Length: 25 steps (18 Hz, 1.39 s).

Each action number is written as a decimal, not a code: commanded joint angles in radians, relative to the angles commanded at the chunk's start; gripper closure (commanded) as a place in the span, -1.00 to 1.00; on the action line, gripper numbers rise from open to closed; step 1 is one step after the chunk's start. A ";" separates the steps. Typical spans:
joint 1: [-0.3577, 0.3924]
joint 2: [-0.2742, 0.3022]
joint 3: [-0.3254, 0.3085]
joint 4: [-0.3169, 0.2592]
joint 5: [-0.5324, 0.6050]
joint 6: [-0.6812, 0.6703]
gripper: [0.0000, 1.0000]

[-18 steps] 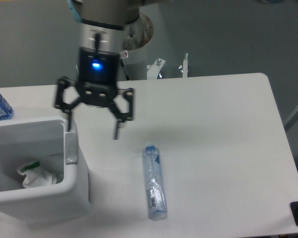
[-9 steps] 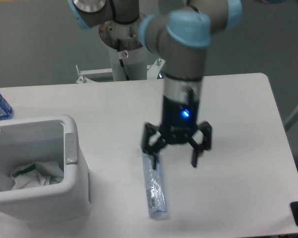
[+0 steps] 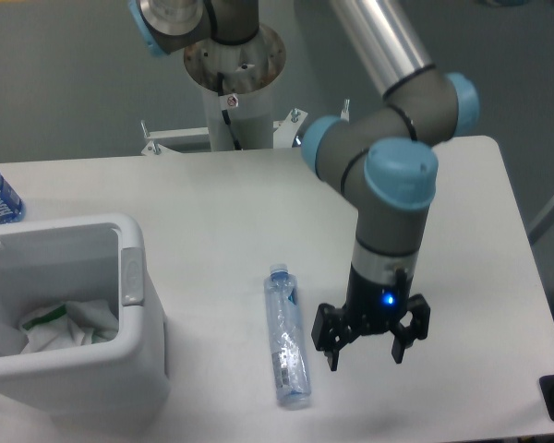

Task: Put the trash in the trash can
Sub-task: 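Move the open gripper over the clear plastic water bottle, then lower the gripper onto the bottle's end and close on it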

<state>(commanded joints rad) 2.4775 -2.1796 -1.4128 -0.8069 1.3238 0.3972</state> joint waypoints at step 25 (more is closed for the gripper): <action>-0.124 -0.078 -0.051 0.002 0.132 0.005 -0.02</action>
<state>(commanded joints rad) 2.3531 -2.2581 -1.4634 -0.8053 1.4557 0.4018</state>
